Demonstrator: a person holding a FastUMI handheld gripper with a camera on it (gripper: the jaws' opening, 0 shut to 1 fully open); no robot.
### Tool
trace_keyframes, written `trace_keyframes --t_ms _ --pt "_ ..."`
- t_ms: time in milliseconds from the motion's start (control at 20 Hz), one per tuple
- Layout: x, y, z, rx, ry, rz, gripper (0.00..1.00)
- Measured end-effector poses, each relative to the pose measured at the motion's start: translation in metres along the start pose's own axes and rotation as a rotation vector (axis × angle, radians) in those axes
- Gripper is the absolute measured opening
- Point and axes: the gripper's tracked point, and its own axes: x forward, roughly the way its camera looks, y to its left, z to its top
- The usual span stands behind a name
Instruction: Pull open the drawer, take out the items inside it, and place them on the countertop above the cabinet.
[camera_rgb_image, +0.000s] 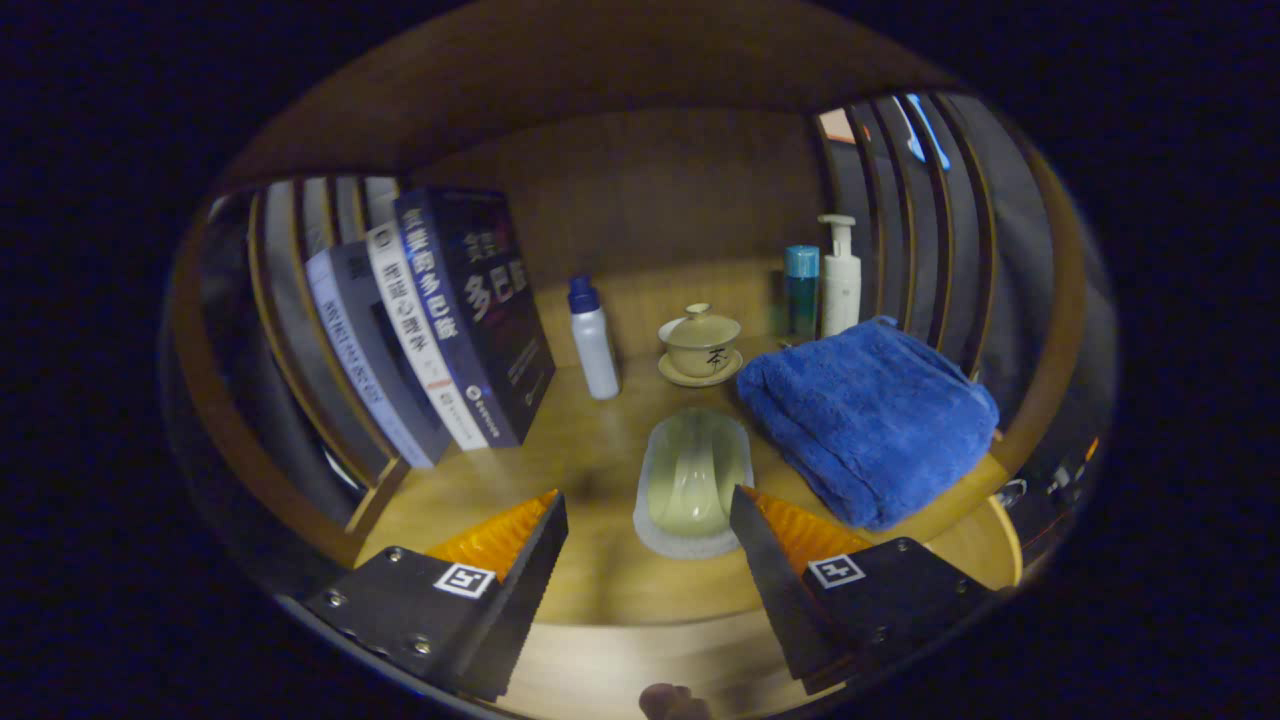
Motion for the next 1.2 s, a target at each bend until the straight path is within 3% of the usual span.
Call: trace_keyframes --t_ms 200,300,400,750,1200 --pt "-0.056 -0.003 -0.008 -0.093 -0.077 -0.009 0.98" --pt "-0.089 -0.003 -0.015 -0.075 -0.11 -0.002 0.98" --pt "-0.122 0.005 -0.03 -0.064 -0.127 0.045 0.98" --pt "-0.213 -0.007 -0.104 -0.188 -0.183 0.069 0.98" --pt "-0.241 -0.062 -0.166 -0.109 -0.29 0.017 0.94"
